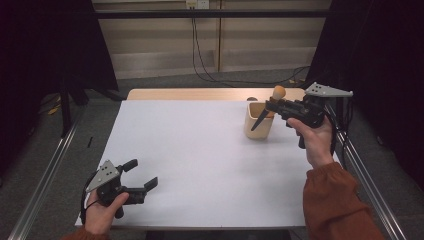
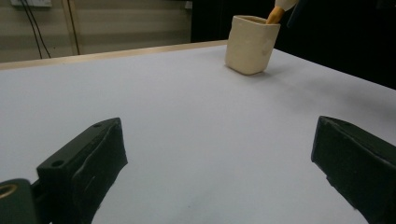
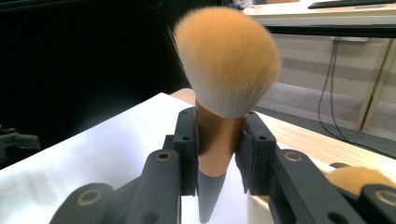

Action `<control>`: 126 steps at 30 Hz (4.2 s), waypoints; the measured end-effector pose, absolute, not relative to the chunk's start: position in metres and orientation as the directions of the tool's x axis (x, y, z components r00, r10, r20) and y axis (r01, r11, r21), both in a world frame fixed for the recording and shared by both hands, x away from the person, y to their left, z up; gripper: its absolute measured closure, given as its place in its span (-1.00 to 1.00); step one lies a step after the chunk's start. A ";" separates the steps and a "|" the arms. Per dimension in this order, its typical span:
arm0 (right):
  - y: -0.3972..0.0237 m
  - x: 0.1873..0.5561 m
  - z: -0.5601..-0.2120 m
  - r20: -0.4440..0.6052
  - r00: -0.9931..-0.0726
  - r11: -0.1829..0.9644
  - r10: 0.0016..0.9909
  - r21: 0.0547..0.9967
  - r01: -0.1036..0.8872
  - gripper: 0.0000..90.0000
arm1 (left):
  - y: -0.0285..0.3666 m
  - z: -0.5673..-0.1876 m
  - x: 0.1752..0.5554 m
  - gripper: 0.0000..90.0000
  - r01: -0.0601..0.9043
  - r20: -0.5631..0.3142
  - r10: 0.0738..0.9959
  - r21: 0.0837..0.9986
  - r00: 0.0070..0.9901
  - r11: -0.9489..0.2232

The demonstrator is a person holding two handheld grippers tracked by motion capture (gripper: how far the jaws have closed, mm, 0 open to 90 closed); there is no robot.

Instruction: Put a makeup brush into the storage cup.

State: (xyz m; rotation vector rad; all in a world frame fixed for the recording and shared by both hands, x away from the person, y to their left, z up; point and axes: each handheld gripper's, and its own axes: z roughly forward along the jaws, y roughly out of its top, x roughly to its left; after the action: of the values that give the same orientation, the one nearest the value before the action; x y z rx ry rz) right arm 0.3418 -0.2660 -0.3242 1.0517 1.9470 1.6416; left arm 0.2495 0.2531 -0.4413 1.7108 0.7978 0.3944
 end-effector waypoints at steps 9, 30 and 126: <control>-0.269 0.355 -0.311 0.153 -0.607 0.040 0.780 0.955 0.292 0.60 | 0.253 -0.440 0.249 -0.94 0.301 -0.138 0.690 0.946 0.711 -0.121; -0.256 0.387 -0.318 0.074 -0.551 0.118 0.831 0.945 0.304 0.60 | 0.252 -0.441 0.249 -0.93 0.293 -0.126 0.683 0.947 0.719 -0.134; -0.243 0.360 -0.388 0.155 -0.542 0.029 0.826 0.949 0.315 -1.00 | 0.254 -0.441 0.255 -0.94 0.294 -0.127 0.704 0.948 0.699 -0.122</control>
State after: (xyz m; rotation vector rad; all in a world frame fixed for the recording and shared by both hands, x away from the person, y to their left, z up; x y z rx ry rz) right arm 0.3597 -0.2429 -0.3879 1.1548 1.8699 1.5306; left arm 0.2546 0.2543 -0.4411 1.7080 0.8070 0.4248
